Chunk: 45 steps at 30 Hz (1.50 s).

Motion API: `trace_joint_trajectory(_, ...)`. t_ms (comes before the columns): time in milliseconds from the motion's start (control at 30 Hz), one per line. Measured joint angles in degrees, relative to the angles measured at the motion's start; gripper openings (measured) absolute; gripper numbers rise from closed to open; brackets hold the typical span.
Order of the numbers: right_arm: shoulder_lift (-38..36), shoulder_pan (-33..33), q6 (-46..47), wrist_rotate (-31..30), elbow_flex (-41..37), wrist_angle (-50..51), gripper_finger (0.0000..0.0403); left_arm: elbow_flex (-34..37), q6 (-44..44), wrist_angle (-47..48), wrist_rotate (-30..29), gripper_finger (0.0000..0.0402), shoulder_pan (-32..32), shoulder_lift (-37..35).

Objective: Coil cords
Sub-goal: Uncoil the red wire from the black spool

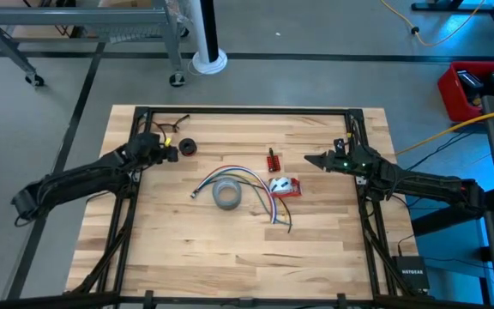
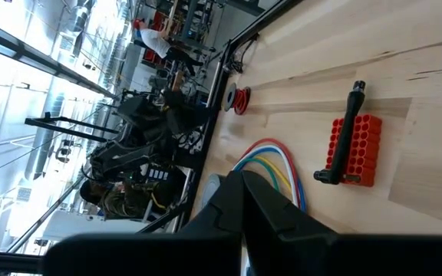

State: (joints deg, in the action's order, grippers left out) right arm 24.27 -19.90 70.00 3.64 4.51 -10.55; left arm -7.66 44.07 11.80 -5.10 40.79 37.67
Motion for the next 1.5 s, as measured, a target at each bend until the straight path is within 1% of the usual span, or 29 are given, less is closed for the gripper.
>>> trace_joint_trajectory(100,0.00,0.00,0.00,0.00,0.00,0.00,0.0003,0.00,0.99,-4.12,0.48,0.0175,0.41,4.42)
trace_joint_trajectory(267,0.00,0.02,0.00,0.00,0.02,0.00,0.0003,0.00,2.27,-11.55,0.64,0.0170,0.64,11.80)
trace_joint_trajectory(567,0.00,0.00,-2.05,0.02,0.02,0.09,0.0003,0.00,3.46,-25.00,5.06,0.0152,0.62,22.63)
trace_joint_trajectory(633,0.00,0.00,-2.06,0.00,0.02,0.10,0.0003,-0.08,3.55,-26.21,5.41,0.0138,0.62,24.19)
trace_joint_trajectory(700,0.00,0.00,-2.05,0.00,0.02,0.09,0.0003,-0.17,3.50,-26.45,5.61,0.0115,0.62,25.19)
trace_joint_trajectory(867,0.00,0.01,-2.05,0.02,0.02,0.07,0.0003,-0.18,1.74,-29.73,7.14,0.0024,0.54,25.46)
trace_joint_trajectory(900,0.00,0.01,-2.05,0.00,0.02,0.07,0.0003,-0.19,1.29,-30.69,7.26,0.0014,0.51,25.33)
trace_joint_trajectory(1067,0.00,0.02,-2.03,-0.23,0.04,0.04,0.0003,0.07,-0.80,-35.91,6.54,0.0006,0.55,25.55)
trace_joint_trajectory(1167,-0.02,0.02,-2.44,-1.61,0.04,-0.06,0.0003,-0.03,-0.51,-37.95,6.74,0.0003,0.45,25.55)
trace_joint_trajectory(1233,-0.02,0.02,-2.82,-2.79,0.04,-0.77,0.0003,-0.46,-0.34,-38.02,8.95,0.0002,0.02,25.55)
trace_joint_trajectory(1267,-0.02,0.02,-2.88,-3.63,0.04,-1.64,0.0003,-0.77,-0.32,-38.01,11.03,0.0002,-0.43,25.55)
trace_joint_trajectory(1367,-0.02,0.00,-2.97,-5.28,0.07,-4.86,0.0003,-2.45,-0.97,-39.31,20.29,0.0001,-2.83,25.55)
trace_joint_trajectory(1433,-0.02,0.00,-2.97,-5.45,0.07,-6.70,0.0003,-3.35,0.41,-43.88,24.66,0.0001,-5.57,25.55)
trace_joint_trajectory(1500,-0.02,0.01,-2.97,-5.31,0.07,-7.97,0.0003,-4.48,1.32,-51.26,25.93,0.0001,-8.43,25.54)
